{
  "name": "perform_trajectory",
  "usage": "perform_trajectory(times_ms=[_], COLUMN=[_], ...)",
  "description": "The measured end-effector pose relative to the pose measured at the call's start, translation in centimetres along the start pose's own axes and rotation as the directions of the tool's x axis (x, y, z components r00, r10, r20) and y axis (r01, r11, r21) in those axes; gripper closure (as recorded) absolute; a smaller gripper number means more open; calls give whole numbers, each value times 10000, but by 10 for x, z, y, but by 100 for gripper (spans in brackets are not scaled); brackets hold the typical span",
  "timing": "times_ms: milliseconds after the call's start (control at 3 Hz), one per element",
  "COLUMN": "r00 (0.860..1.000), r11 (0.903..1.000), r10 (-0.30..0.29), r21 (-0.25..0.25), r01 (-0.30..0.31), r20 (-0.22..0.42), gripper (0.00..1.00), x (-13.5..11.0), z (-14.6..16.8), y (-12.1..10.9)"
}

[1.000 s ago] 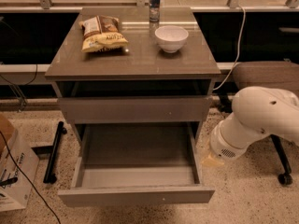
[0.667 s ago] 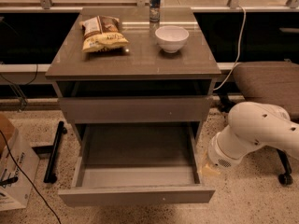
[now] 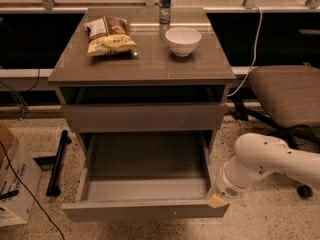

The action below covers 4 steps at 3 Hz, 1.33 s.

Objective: Close middle drawer

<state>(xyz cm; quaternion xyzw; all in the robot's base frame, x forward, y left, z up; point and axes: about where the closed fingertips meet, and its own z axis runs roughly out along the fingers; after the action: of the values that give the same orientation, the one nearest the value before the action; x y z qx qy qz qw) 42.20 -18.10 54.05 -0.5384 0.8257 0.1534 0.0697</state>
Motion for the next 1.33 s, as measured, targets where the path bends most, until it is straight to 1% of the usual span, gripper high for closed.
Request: perform_trajectory(times_ms=[333, 667, 1000, 1333], r00=[9997, 9986, 9976, 9939], r11=[9984, 9949, 9924, 9906], r10=[240, 491, 627, 921], r21=[-506, -888, -1076, -1075], r01=[-235, -472, -591, -852], r20=[90, 194, 309, 614], gripper=[100, 100, 100, 100], x=[9, 16, 17, 13], z=[32, 58, 77, 97], y=[3, 3, -2, -25])
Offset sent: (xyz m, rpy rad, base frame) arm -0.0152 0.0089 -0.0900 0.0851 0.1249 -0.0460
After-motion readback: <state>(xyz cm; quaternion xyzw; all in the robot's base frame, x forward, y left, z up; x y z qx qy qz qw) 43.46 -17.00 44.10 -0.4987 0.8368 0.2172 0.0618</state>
